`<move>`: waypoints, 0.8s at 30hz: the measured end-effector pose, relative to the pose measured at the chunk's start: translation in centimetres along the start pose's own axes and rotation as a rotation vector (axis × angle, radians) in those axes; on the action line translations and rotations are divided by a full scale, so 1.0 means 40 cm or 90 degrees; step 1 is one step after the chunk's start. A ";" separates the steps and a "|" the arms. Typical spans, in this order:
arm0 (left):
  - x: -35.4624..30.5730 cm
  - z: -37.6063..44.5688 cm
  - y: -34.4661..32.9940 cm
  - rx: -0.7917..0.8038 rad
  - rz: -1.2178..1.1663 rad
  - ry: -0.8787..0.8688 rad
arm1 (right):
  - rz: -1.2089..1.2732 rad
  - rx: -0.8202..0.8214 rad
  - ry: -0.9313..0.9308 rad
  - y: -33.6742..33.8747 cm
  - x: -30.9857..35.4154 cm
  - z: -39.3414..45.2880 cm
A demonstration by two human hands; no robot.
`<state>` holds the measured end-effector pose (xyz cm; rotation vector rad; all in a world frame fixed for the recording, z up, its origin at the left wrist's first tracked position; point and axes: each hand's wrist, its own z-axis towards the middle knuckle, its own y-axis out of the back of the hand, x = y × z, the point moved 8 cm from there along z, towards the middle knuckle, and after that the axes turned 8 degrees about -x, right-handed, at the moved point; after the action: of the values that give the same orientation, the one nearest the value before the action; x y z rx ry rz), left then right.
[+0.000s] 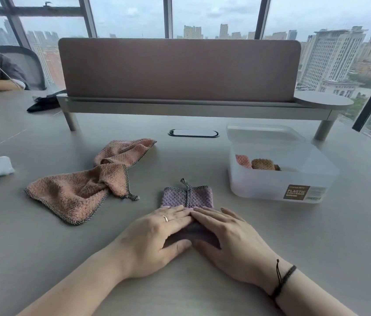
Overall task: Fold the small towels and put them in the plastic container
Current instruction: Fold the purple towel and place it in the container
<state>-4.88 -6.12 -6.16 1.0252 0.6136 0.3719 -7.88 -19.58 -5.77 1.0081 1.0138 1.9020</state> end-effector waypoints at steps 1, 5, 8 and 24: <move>0.001 0.000 0.000 0.002 0.002 0.003 | -0.004 -0.001 0.000 0.001 -0.002 0.000; 0.005 0.001 0.006 -0.014 -0.021 0.026 | -0.009 -0.017 0.000 0.007 -0.002 0.005; 0.009 -0.001 0.017 -0.040 -0.048 0.047 | -0.020 -0.064 0.007 0.018 -0.002 0.016; 0.104 -0.016 0.091 -0.272 -0.154 0.249 | 0.070 -0.172 -0.155 0.081 -0.054 0.001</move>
<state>-2.09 -1.63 -4.44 0.4628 0.9511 0.4690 -7.74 -22.76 -3.51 1.1191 0.5556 1.8865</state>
